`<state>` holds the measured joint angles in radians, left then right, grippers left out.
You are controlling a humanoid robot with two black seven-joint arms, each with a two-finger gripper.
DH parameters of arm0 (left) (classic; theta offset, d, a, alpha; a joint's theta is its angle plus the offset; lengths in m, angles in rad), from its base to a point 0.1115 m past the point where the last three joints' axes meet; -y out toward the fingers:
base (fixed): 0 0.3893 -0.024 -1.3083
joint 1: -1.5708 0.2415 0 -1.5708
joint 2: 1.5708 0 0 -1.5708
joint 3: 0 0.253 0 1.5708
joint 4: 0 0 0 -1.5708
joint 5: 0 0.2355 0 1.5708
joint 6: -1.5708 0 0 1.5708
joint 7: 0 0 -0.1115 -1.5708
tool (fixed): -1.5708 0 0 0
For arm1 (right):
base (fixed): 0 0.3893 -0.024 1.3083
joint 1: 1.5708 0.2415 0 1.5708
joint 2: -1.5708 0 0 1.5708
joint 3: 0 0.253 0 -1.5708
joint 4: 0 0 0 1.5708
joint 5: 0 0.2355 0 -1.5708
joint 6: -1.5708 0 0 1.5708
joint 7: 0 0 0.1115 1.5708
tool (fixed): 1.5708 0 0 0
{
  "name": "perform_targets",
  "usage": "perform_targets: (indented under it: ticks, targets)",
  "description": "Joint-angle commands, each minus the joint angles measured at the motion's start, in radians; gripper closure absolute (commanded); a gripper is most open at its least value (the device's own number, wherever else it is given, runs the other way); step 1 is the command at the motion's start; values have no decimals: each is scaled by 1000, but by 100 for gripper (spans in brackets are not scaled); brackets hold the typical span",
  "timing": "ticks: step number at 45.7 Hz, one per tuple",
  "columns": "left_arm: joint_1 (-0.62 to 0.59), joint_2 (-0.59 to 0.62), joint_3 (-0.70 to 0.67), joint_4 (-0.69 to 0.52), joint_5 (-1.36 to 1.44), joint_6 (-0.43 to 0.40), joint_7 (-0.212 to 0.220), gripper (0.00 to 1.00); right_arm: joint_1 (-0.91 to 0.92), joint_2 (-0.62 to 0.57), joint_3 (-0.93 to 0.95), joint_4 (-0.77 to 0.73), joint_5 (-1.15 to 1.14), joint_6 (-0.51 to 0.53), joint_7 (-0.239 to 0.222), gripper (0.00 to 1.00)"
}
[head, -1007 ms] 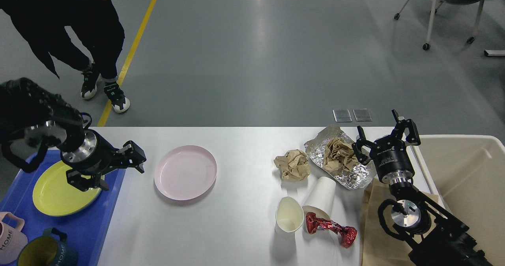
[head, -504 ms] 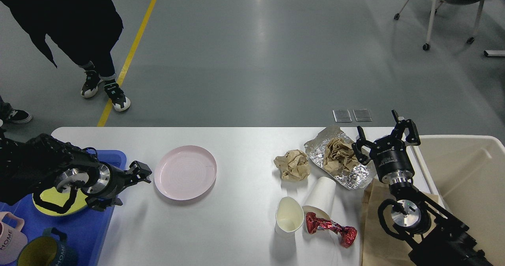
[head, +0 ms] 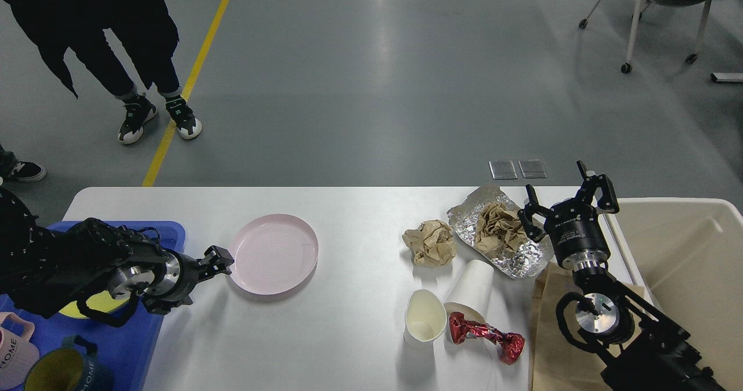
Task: Tidy desktop
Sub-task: 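Grasp the rim of the pink plate with the left gripper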
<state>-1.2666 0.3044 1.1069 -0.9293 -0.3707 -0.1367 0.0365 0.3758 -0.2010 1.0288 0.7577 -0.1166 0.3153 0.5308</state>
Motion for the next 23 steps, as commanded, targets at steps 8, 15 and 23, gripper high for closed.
perform_targets:
  ticks: [8,15,23]
  targets:
    - [30,-13,-82,63,4,17,65,8,0,0,1,0,0,1,0,0]
    - [29,-11,-94,66,52,16,59,8,0,0,-1,0,0,-1,0,0]
    - [33,-22,-117,102,124,19,54,9,0,0,1,0,0,-1,0,0]
